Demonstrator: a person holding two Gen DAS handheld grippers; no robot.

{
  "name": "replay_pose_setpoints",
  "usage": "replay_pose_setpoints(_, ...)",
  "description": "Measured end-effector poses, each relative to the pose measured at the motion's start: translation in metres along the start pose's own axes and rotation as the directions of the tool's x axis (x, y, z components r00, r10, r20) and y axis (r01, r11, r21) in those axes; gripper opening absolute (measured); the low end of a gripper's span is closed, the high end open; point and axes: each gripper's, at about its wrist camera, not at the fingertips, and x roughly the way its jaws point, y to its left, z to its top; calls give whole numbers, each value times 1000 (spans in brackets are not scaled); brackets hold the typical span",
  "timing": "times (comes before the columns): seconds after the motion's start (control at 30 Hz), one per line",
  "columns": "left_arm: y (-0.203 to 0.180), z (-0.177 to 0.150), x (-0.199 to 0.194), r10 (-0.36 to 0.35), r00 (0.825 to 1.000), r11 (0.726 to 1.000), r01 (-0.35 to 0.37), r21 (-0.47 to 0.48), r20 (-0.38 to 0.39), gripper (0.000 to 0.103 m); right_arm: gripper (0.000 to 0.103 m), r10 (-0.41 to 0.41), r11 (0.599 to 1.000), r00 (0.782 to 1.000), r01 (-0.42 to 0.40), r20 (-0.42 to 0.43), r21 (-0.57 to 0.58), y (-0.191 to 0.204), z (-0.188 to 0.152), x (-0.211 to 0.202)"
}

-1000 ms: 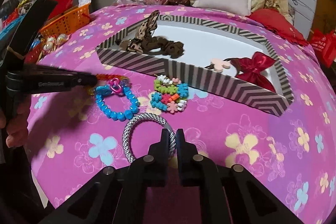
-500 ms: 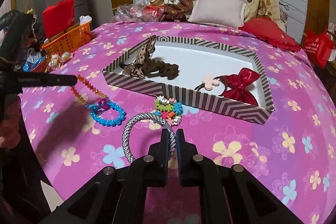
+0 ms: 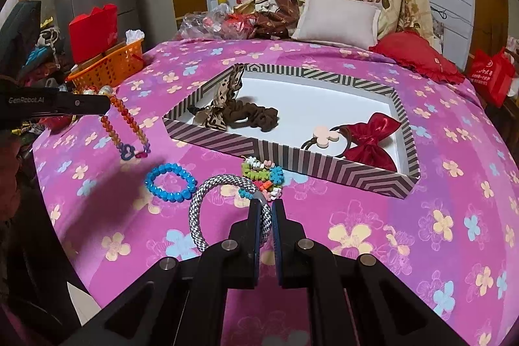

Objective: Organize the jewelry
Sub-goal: 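Carry the orange bracelet with the left tool into the tray while the right tool carries the grey hair tie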

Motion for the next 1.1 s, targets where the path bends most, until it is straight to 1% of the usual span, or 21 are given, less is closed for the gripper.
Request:
replay_pose_setpoints(0.4,-11,2,0,25,1000,999,-25,26,7,9,6,-4,1000,1000,4,-3,12,-5,1,-1)
replay_pose_setpoints(1.1,-23,5,5,25,1000,998,-25,55,0,9,6,1,999,1000,0,-6,47,-15,5,1)
